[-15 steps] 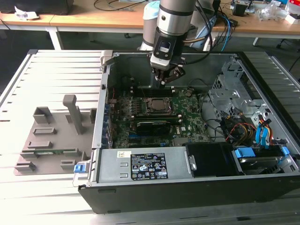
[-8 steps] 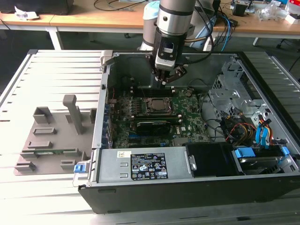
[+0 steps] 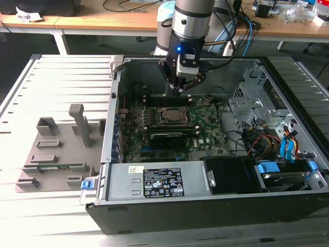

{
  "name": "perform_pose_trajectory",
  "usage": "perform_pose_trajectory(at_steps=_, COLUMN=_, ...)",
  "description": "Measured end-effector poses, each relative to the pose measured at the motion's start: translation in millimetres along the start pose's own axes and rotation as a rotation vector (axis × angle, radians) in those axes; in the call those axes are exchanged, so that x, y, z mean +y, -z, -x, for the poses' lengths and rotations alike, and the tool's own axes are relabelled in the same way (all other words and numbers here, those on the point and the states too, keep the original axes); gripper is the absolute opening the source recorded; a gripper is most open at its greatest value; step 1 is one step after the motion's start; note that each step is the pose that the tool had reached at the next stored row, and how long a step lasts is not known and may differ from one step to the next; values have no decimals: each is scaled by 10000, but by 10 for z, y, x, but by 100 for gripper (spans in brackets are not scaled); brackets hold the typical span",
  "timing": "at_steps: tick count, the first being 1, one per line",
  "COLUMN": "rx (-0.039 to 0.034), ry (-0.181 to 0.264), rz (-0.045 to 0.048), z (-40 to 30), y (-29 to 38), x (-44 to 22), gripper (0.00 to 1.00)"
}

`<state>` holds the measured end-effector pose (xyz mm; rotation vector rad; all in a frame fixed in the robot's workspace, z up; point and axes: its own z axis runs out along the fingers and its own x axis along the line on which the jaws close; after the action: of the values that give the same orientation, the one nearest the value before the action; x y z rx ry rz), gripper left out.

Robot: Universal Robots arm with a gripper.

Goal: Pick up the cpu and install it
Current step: 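Install the first cpu locking lever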

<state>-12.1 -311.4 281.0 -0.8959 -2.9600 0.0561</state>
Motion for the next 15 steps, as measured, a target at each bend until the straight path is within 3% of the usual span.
perform_pose_trajectory(at_steps=3, rx=-34, ry=684, rz=-25, z=0, y=0, x=0, gripper=11)
perform_pose_trajectory(at_steps=5, rx=-74, ry=1515, rz=-55, z=-1, y=0, x=0, gripper=11)
perform_pose_trajectory(at_steps=7, rx=-98, ry=2044, rz=-69, z=0, y=0, x=0, gripper=11)
perform_pose_trajectory(at_steps=8, rx=-95, ry=2204, rz=-57, z=0, y=0, x=0, gripper=11)
perform_pose_trajectory(at_steps=10, rx=-4, ry=2756, rz=151, z=-1, y=-1, x=0, gripper=11)
perform_pose_trajectory(at_steps=12, rx=-3, ry=3116, rz=165, z=-1, y=-2, x=1, gripper=11)
perform_pose_trajectory(at_steps=15, rx=-36, ry=4163, rz=126, z=0, y=-3, x=0, gripper=11)
